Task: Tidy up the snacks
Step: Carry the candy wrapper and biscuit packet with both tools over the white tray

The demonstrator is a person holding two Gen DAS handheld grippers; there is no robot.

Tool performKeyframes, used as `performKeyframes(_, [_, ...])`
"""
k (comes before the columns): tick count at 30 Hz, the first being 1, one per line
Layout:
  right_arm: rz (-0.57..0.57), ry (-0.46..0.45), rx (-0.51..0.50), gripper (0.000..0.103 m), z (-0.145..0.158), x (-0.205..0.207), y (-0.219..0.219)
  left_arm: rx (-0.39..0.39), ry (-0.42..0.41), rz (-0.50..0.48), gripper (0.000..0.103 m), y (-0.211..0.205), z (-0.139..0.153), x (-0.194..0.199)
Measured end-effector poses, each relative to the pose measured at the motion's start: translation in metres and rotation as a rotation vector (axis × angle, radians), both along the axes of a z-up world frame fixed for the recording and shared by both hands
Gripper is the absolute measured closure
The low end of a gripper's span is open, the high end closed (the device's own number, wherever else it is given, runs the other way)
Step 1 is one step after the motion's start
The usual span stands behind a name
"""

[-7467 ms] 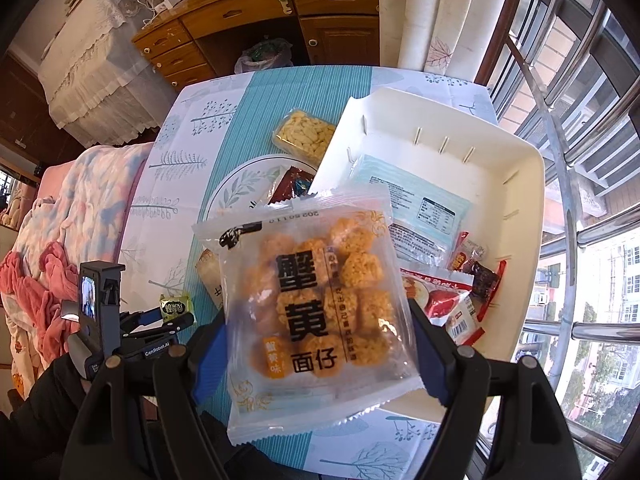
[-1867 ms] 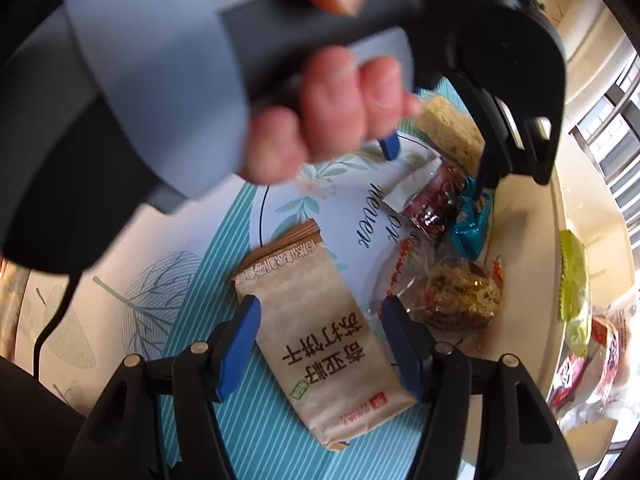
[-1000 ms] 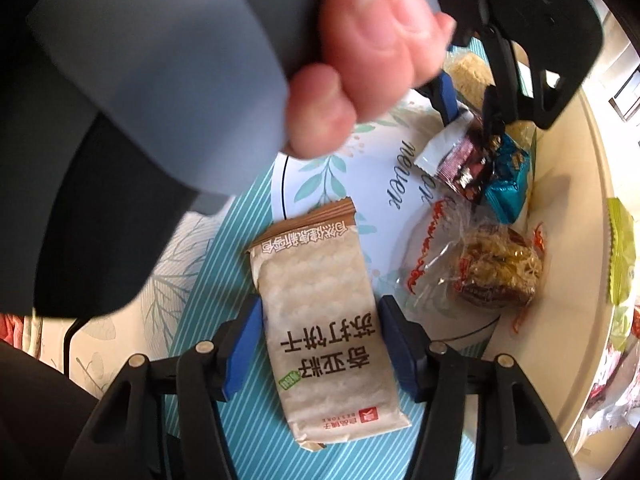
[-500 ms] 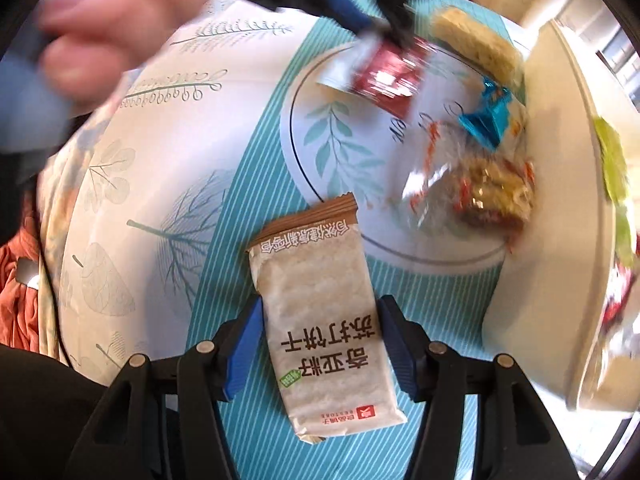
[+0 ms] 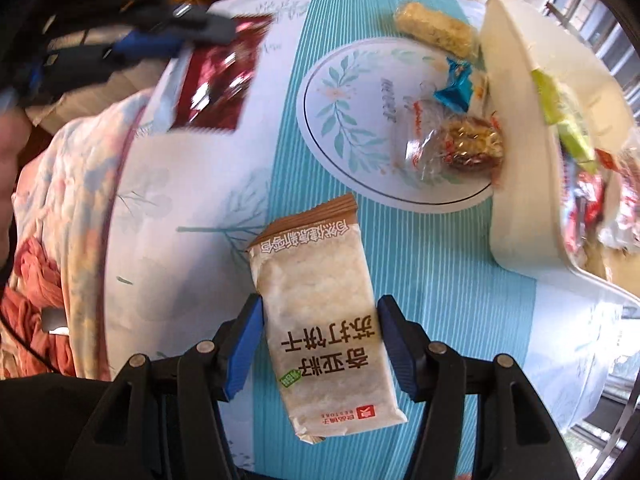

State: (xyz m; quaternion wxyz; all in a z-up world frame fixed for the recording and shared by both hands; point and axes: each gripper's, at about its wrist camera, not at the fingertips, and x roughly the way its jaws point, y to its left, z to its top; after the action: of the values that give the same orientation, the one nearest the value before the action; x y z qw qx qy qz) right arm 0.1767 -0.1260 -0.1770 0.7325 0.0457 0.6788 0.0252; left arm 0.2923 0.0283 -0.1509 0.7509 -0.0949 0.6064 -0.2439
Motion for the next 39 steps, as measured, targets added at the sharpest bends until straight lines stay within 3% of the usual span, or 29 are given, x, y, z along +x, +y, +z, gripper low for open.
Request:
performKeyframes(11, [-0.084, -0.111, -0.015, 0.045, 0.063, -0.006, 0.006, -0.064, -0.056, -0.006, 0.084, 0.050, 0.049, -0.051])
performKeyframes(20, [-0.135, -0.175, 0.028, 0.045, 0.094, 0.001, -0.022, -0.078, -0.108, 0.021, 0.084, 0.050, 0.079, -0.073])
performKeyframes(28, [-0.106, -0.209, 0.062, 0.045, 0.116, 0.010, -0.071, -0.113, -0.163, 0.100, 0.084, 0.015, 0.105, -0.086])
performKeyframes(39, [-0.068, -0.248, 0.073, 0.044, 0.134, 0.022, -0.154, -0.139, -0.244, 0.098, 0.084, -0.083, 0.131, -0.096])
